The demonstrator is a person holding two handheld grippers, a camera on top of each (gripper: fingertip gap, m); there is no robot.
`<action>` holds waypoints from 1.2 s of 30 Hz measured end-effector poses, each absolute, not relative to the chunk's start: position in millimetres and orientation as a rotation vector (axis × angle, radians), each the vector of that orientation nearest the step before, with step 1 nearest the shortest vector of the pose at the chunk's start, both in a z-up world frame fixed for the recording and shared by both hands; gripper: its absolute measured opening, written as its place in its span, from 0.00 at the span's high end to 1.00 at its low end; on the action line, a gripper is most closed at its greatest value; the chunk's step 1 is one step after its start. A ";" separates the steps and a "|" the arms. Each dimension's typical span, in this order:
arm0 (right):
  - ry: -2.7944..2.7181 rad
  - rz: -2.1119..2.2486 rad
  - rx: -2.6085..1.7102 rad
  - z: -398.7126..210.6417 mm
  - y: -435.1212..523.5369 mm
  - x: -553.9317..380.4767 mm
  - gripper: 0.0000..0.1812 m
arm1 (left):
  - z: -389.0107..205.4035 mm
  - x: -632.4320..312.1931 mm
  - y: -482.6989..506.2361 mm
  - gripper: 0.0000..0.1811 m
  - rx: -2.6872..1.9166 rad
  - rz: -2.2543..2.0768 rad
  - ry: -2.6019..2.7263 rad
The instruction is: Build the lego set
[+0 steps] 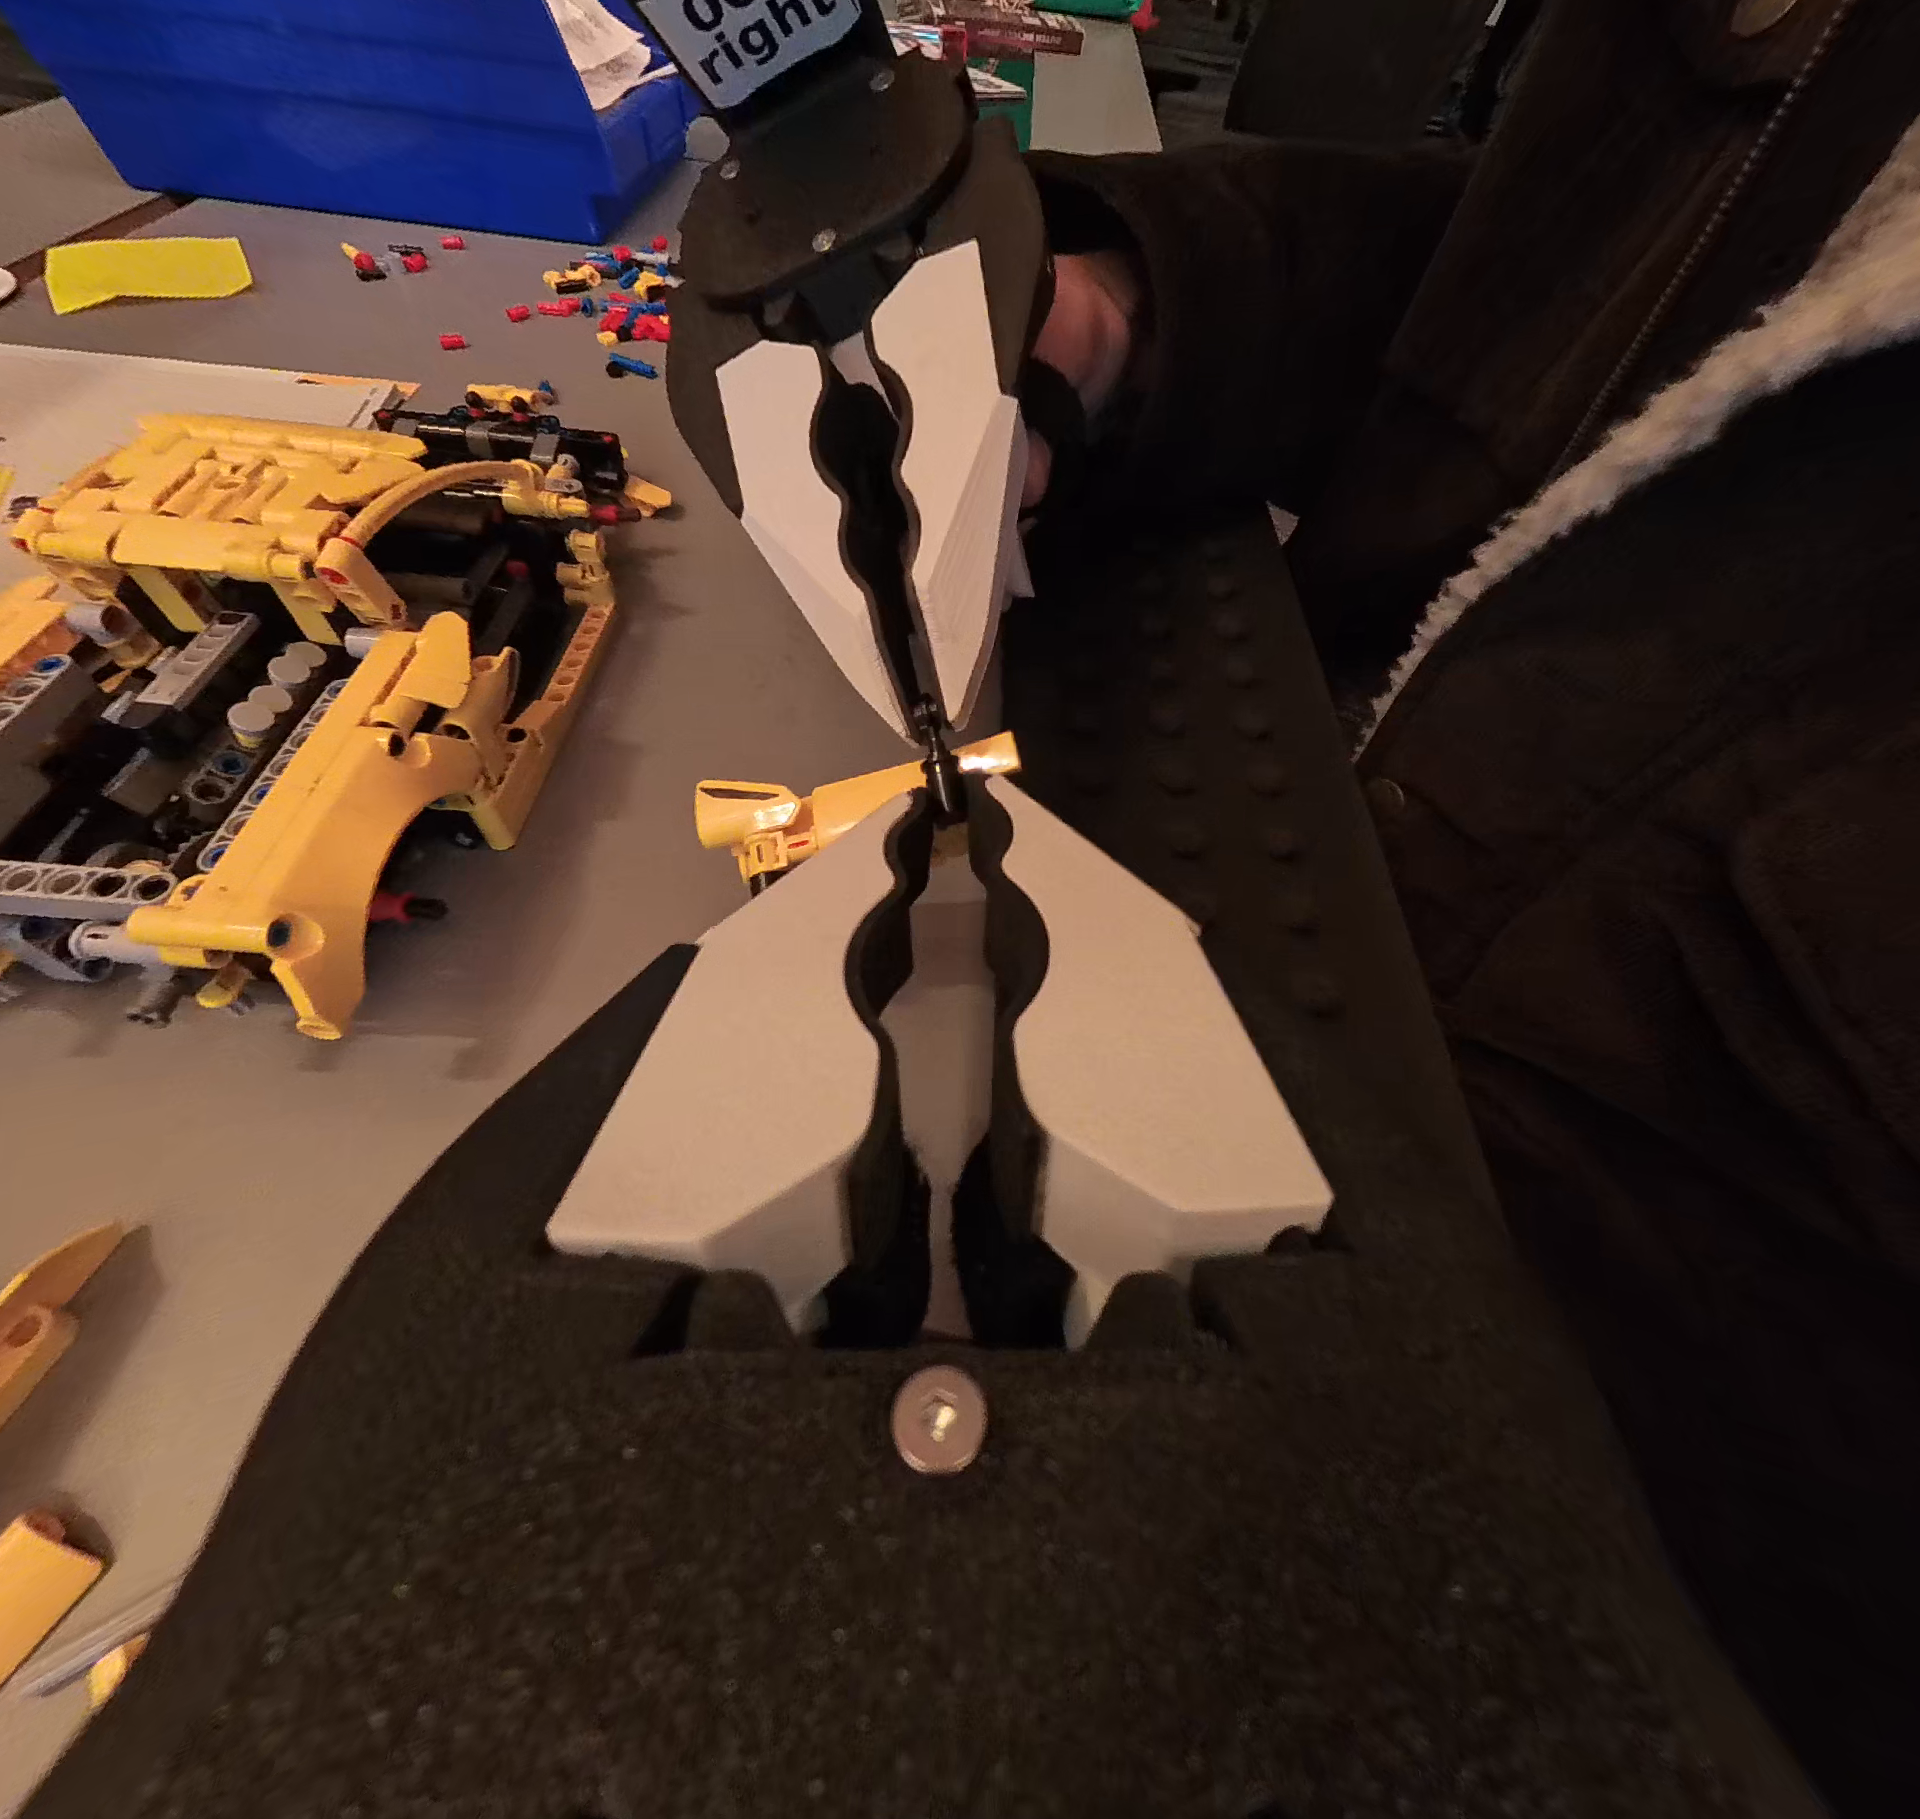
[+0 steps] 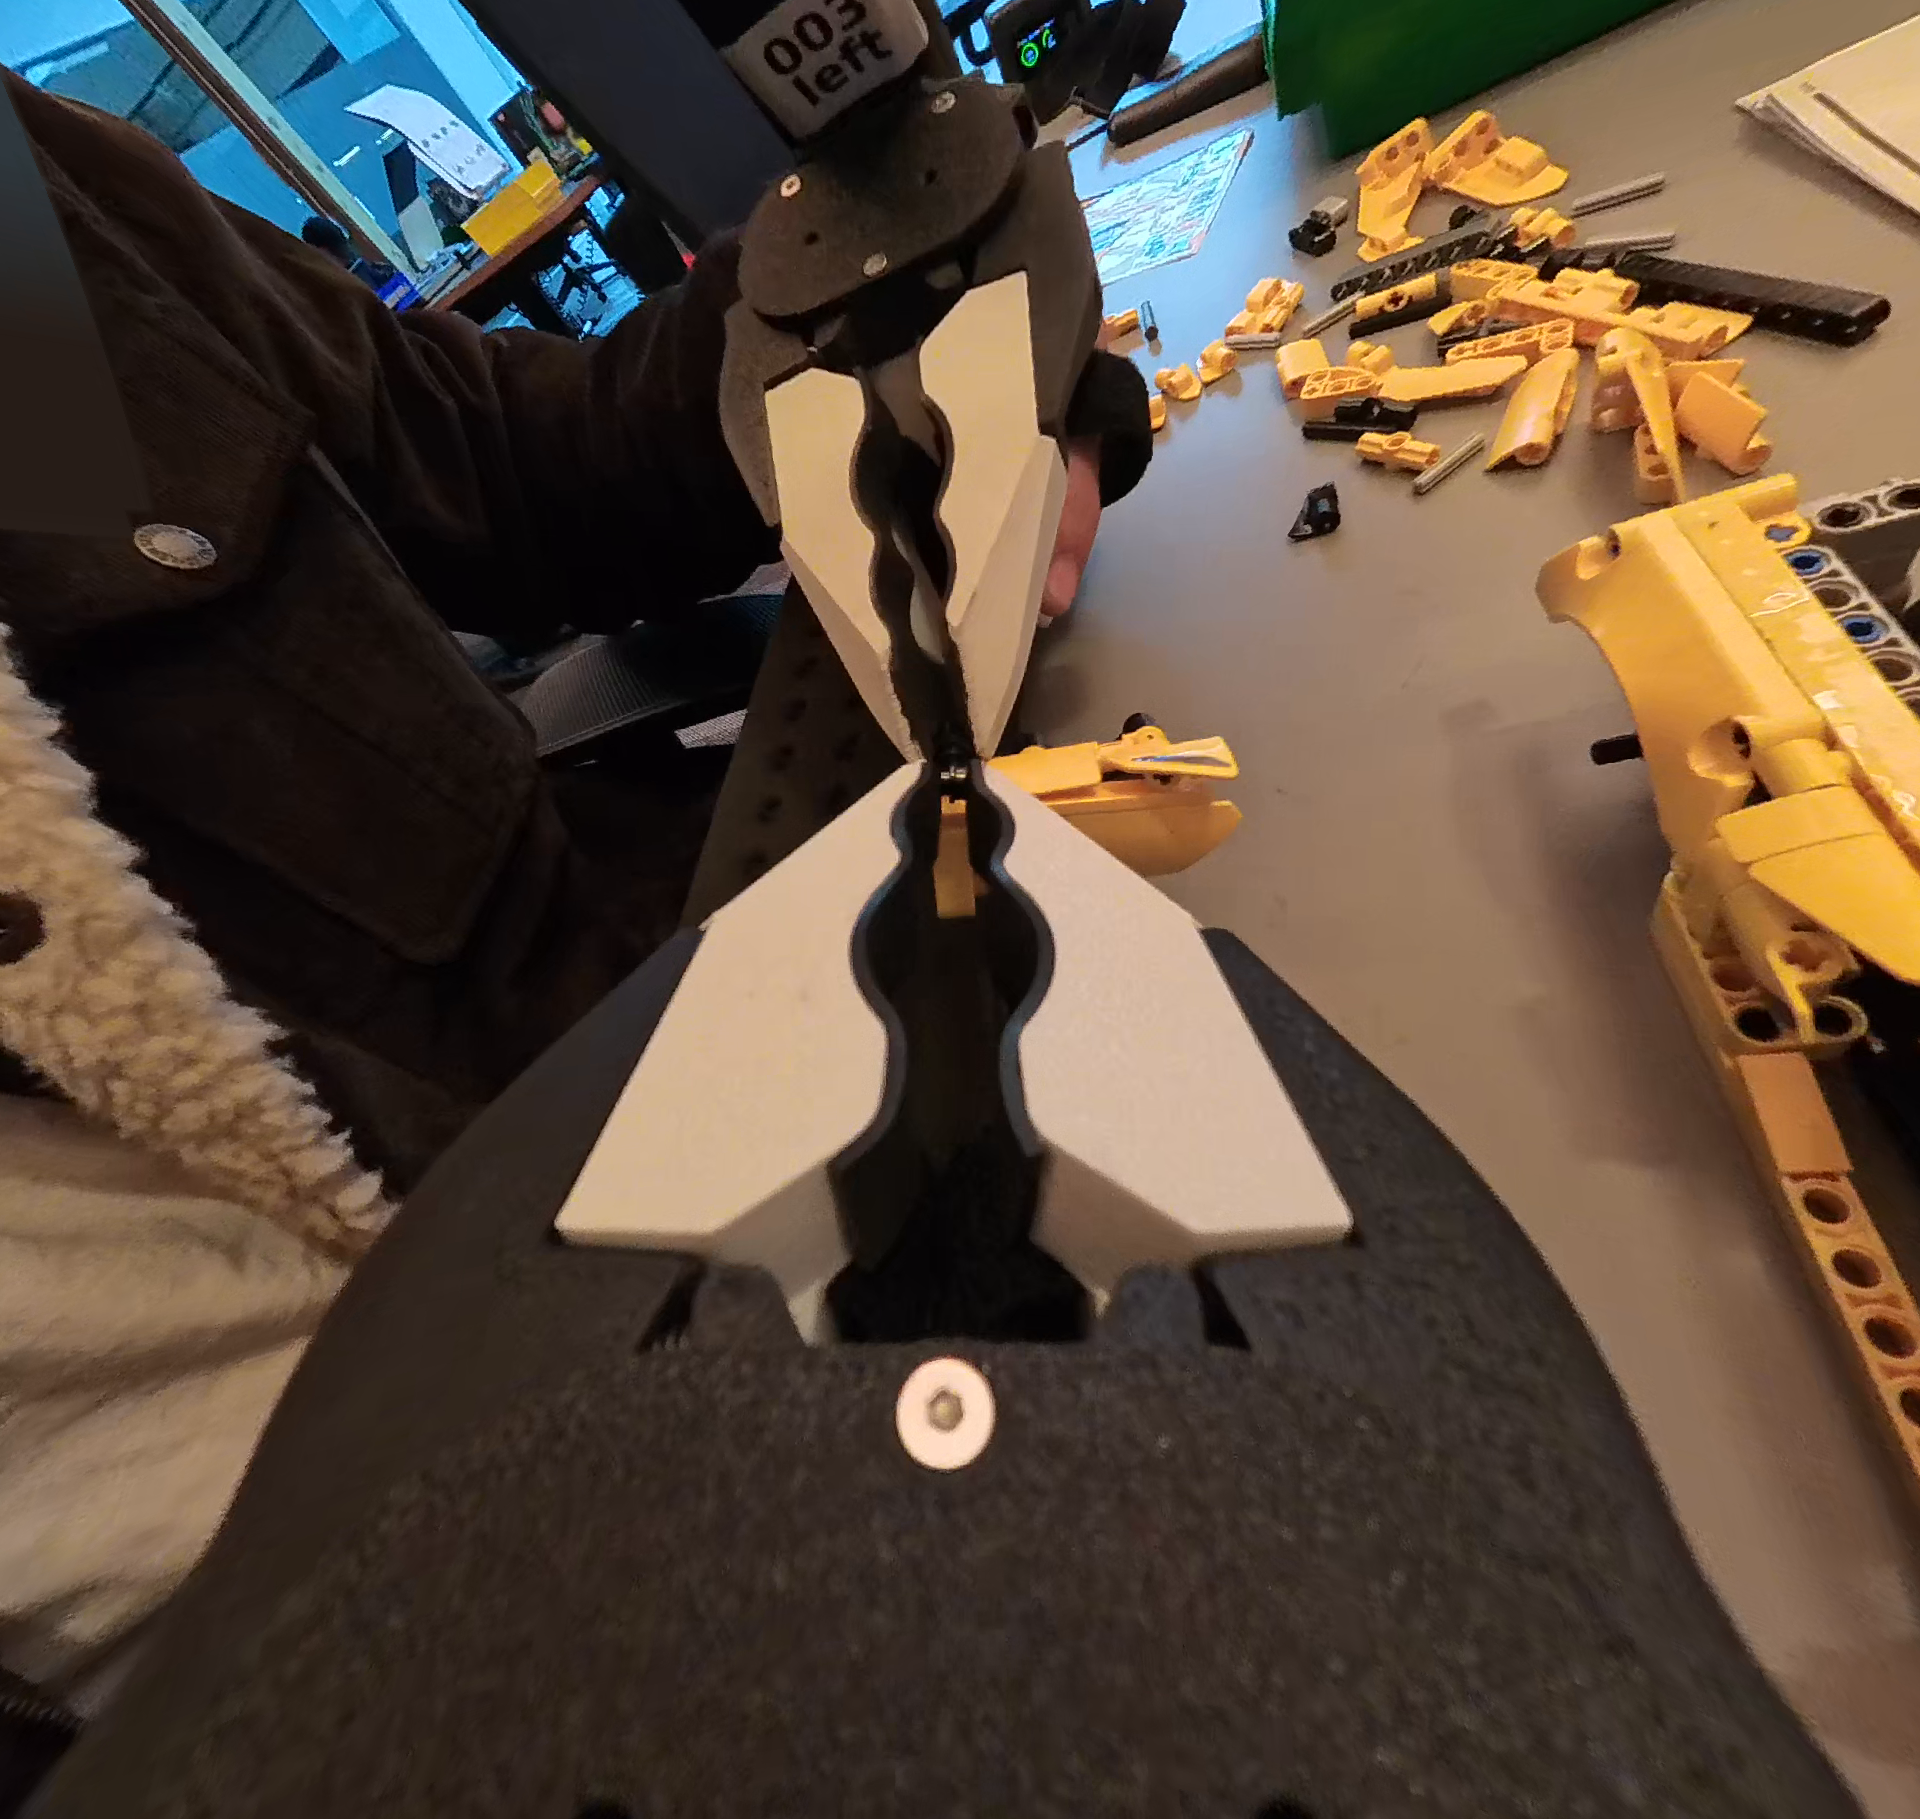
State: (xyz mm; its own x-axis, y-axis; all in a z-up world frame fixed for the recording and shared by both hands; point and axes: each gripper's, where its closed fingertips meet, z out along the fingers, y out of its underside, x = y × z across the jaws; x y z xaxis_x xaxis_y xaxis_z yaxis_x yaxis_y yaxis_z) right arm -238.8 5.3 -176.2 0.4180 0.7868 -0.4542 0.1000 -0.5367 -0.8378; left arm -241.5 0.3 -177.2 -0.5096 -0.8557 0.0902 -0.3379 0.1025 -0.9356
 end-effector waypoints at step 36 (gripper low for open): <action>-0.757 0.499 -1.834 -170.9 45.8 -221.3 0.74 | -140.5 -226.2 51.0 0.97 -1.490 -1.764 1.367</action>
